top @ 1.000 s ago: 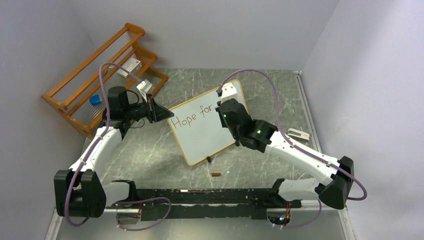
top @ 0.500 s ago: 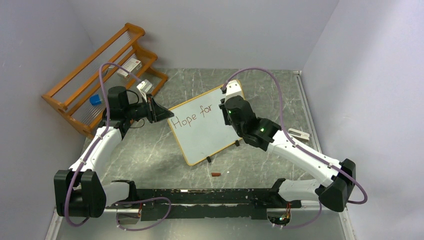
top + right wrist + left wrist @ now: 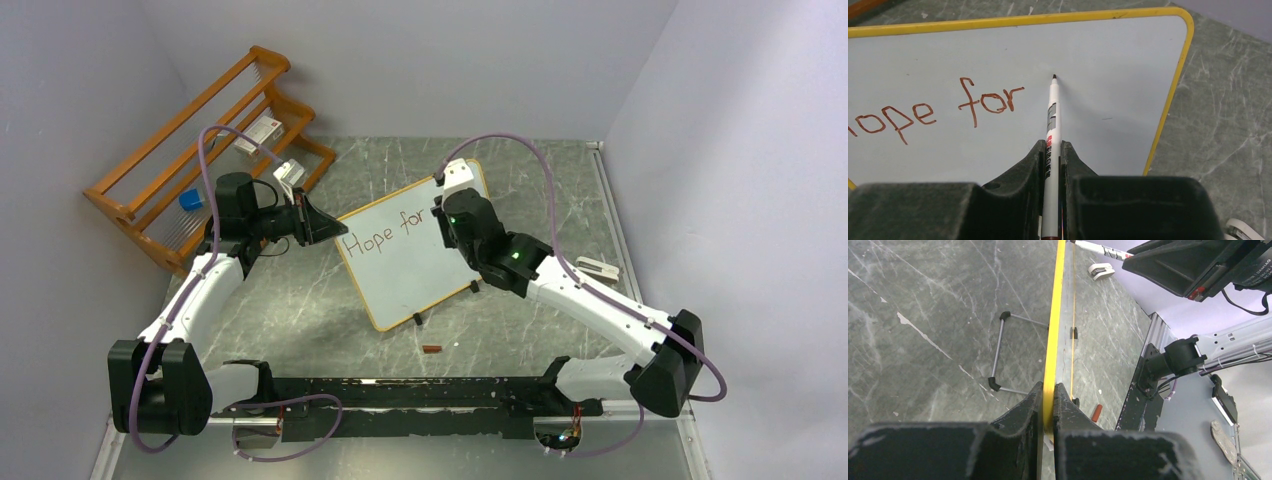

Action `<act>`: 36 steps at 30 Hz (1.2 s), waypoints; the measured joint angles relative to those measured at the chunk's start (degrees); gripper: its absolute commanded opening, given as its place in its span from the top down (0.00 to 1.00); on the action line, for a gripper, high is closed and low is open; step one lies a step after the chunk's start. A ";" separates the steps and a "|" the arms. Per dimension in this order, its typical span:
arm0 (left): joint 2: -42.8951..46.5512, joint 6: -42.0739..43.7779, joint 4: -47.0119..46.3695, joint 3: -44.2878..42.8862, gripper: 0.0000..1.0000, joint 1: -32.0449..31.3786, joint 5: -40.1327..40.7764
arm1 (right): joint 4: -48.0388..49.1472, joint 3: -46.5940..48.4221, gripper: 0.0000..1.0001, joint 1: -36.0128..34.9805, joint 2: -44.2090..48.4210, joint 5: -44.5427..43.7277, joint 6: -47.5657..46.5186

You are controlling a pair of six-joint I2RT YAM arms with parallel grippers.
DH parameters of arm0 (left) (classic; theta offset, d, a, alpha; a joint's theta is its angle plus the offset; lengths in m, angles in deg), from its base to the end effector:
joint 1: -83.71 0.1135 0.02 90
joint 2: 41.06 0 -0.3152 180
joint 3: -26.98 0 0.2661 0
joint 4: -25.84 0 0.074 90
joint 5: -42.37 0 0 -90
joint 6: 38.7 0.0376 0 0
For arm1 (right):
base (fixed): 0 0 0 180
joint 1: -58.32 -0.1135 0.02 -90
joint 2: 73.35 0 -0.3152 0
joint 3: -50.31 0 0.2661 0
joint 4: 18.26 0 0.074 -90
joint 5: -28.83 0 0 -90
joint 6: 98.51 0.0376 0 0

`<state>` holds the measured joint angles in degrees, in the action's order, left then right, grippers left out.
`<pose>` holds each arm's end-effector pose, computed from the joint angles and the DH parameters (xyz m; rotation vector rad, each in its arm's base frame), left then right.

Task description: Write a sentence on the whiteboard

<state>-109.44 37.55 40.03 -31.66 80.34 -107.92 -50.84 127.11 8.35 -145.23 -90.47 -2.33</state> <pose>0.2484 -0.0473 0.3239 0.5230 1.8860 -1.2287 0.1953 0.2038 0.3863 -0.4444 1.9389 0.1062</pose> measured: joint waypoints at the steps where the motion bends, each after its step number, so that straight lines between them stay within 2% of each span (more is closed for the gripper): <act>1: 0.00 0.00 0.00 0.00 0.95 0.00 0.00 | 0.02 0.13 1.00 0.02 -0.13 0.02 -0.04; 24: 0.00 0.04 0.17 -0.11 0.95 0.00 0.09 | 1.18 2.03 1.00 0.24 -1.84 0.33 -0.70; 36: -0.04 0.04 0.20 -0.11 0.95 0.00 0.09 | -2.29 1.07 1.00 0.42 -0.92 1.51 1.46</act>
<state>-109.48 37.59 40.22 -31.77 80.34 -107.83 -53.13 128.18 8.76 -146.15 -88.96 -0.87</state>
